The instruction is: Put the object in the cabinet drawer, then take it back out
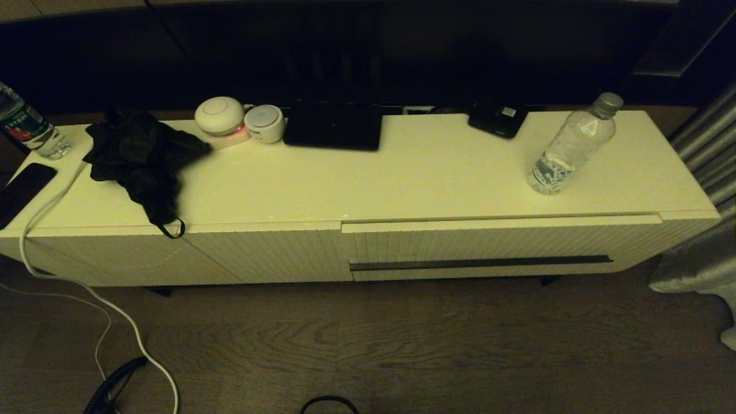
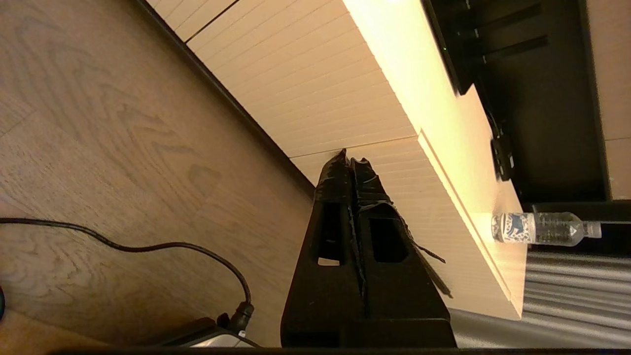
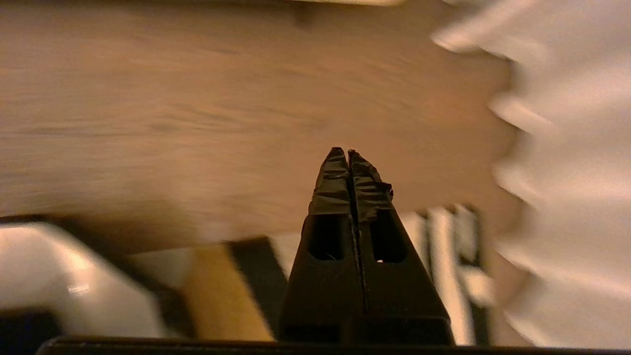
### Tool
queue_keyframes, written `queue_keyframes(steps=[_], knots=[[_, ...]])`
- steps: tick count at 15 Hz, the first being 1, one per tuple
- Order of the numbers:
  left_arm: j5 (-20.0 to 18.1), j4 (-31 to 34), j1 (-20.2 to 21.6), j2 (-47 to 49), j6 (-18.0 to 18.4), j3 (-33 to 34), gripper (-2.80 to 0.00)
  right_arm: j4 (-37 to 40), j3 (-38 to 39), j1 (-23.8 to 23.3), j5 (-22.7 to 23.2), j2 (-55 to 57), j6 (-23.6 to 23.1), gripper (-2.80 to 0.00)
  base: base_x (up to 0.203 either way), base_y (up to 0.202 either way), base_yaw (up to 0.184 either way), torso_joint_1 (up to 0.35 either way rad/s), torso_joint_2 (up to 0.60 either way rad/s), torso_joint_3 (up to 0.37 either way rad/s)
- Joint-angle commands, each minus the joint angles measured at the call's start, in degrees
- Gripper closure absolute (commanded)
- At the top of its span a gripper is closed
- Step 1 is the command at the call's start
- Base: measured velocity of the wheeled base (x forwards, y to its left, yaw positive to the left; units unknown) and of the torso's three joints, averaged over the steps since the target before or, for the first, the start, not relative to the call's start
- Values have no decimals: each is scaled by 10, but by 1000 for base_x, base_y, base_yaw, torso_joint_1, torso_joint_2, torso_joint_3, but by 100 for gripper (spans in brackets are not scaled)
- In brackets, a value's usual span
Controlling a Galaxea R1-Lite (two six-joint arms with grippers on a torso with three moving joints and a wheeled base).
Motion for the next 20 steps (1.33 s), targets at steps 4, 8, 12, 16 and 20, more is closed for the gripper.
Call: queue_keyframes(steps=[4,8,12,16,20], knots=[[0,0,0,-1,-3,0,0,-10,45,1,108,-68,6,0,0,0,0,0,0,0],[0,0,0,-1,-3,0,0,-73,75,1,109,-68,17,0,0,0,0,0,0,0],[0,0,0,-1,-3,0,0,-161,108,1,93,-68,53,0,0,0,0,0,0,0],[0,0,0,-1,-3,0,0,-202,125,1,95,-68,25,0,0,0,0,0,0,0],[0,0,0,-1,-3,0,0,-204,125,1,93,-68,48,0,0,0,0,0,0,0]])
